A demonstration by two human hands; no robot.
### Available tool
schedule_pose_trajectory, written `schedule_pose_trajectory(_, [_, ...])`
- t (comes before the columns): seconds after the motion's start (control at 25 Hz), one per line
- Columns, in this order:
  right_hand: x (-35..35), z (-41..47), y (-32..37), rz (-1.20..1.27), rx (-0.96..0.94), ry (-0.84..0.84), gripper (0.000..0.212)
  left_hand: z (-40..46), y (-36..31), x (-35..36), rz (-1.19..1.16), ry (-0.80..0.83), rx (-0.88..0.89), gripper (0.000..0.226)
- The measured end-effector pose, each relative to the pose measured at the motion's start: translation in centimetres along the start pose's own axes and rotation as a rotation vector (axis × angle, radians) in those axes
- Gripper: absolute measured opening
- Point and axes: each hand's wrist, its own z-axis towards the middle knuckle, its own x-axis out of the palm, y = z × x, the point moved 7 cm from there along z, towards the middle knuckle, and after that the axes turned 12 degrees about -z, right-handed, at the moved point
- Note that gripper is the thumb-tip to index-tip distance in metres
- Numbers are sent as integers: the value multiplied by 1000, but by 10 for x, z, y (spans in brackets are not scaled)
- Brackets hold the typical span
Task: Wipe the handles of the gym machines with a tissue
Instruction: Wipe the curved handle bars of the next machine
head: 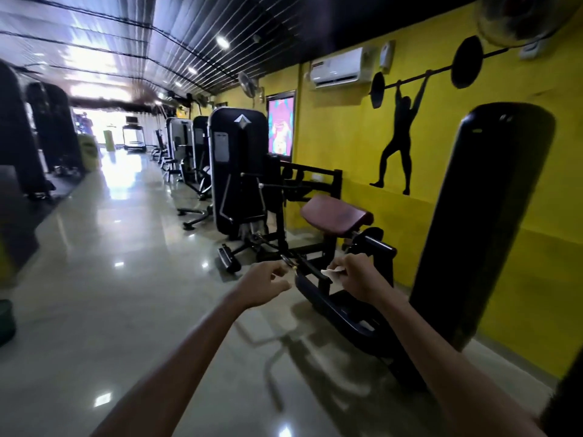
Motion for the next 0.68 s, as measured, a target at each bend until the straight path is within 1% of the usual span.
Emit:
schedule_pose_trajectory(0.24, [78,122,0,82,-56,22,16,87,86,-35,7,-35,-61,32])
schedule_pose_trajectory(0.48, [146,277,-16,75,-118,59,20,210,152,-68,19,-47,-74,35])
schedule_pose_trajectory(0.68, [213,365,-28,75,-88,113,18,299,230,-86,37,13,-123,37])
